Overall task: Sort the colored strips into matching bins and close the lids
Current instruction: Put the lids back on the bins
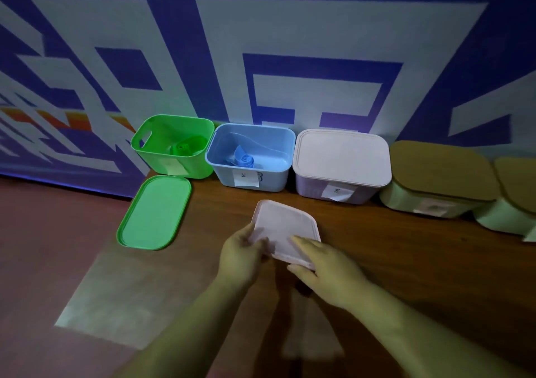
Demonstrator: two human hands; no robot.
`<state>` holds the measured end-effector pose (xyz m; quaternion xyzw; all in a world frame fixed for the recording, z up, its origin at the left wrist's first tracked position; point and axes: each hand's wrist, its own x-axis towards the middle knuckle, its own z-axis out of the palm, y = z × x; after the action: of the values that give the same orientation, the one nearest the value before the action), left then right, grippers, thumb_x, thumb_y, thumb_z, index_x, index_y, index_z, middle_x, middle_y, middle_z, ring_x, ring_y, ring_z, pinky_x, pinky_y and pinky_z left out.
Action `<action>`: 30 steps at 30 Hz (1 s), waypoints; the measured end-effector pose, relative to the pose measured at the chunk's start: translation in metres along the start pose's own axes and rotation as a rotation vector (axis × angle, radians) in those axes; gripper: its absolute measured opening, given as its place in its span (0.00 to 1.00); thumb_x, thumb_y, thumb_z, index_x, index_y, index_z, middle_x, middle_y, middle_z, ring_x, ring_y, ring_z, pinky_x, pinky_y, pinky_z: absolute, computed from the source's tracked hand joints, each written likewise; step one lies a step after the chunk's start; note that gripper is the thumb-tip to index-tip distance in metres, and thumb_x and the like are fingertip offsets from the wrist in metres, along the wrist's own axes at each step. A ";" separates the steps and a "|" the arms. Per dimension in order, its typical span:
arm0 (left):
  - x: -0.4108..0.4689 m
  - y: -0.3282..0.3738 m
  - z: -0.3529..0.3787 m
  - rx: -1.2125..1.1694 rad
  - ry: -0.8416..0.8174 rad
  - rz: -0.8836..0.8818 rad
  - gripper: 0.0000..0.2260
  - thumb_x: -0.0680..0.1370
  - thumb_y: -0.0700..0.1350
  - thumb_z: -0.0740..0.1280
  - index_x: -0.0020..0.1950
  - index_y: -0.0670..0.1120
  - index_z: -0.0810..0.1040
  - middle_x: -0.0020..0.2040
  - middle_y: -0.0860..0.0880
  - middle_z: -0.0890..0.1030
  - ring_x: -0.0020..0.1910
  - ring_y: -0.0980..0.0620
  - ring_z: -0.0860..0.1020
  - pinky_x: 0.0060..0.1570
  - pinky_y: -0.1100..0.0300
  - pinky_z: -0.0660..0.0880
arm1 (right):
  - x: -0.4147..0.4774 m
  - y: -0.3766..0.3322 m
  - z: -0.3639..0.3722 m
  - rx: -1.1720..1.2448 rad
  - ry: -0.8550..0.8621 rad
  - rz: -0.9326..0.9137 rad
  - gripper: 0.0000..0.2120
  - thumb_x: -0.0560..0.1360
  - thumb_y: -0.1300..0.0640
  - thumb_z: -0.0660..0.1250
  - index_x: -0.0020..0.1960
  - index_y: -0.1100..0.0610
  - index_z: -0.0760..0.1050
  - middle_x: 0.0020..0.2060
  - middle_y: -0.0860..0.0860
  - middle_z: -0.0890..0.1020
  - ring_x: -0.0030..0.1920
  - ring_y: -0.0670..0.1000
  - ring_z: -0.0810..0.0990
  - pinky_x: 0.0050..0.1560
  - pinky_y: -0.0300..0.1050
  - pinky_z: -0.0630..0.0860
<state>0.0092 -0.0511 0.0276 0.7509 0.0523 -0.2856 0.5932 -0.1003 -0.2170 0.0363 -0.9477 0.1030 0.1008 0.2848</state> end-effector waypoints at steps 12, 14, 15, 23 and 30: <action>-0.036 0.031 0.012 0.386 0.041 0.346 0.27 0.77 0.63 0.63 0.75 0.63 0.63 0.66 0.51 0.69 0.65 0.54 0.70 0.69 0.55 0.65 | -0.023 -0.006 -0.048 0.227 0.457 -0.049 0.19 0.81 0.52 0.61 0.71 0.46 0.73 0.63 0.47 0.81 0.61 0.51 0.80 0.61 0.47 0.76; -0.037 0.030 0.006 0.493 0.052 0.359 0.29 0.77 0.62 0.63 0.77 0.65 0.58 0.70 0.50 0.64 0.69 0.50 0.65 0.70 0.55 0.62 | -0.016 -0.012 -0.055 0.396 0.513 0.008 0.17 0.81 0.55 0.62 0.69 0.49 0.74 0.63 0.44 0.80 0.62 0.46 0.79 0.63 0.40 0.73; -0.036 0.029 0.001 0.539 0.070 0.368 0.30 0.77 0.63 0.63 0.77 0.65 0.56 0.73 0.49 0.61 0.72 0.47 0.62 0.71 0.53 0.61 | -0.012 -0.017 -0.059 0.468 0.517 0.043 0.17 0.82 0.55 0.62 0.69 0.48 0.74 0.63 0.43 0.80 0.61 0.44 0.78 0.63 0.39 0.72; -0.003 0.022 -0.059 0.826 0.084 0.387 0.38 0.69 0.76 0.54 0.77 0.68 0.48 0.81 0.46 0.46 0.79 0.46 0.47 0.75 0.47 0.52 | 0.042 -0.068 -0.060 0.692 0.641 0.221 0.15 0.82 0.55 0.58 0.64 0.49 0.78 0.57 0.41 0.82 0.57 0.45 0.79 0.63 0.48 0.76; 0.048 0.044 -0.140 0.868 0.015 0.417 0.42 0.66 0.80 0.53 0.77 0.67 0.50 0.81 0.46 0.45 0.79 0.46 0.46 0.76 0.48 0.50 | 0.107 -0.110 -0.035 0.852 0.686 0.420 0.15 0.78 0.53 0.58 0.60 0.47 0.79 0.53 0.41 0.84 0.55 0.47 0.82 0.60 0.54 0.79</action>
<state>0.1188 0.0521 0.0610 0.9257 -0.2191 -0.1504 0.2693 0.0347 -0.1621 0.0955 -0.6873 0.4062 -0.2078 0.5651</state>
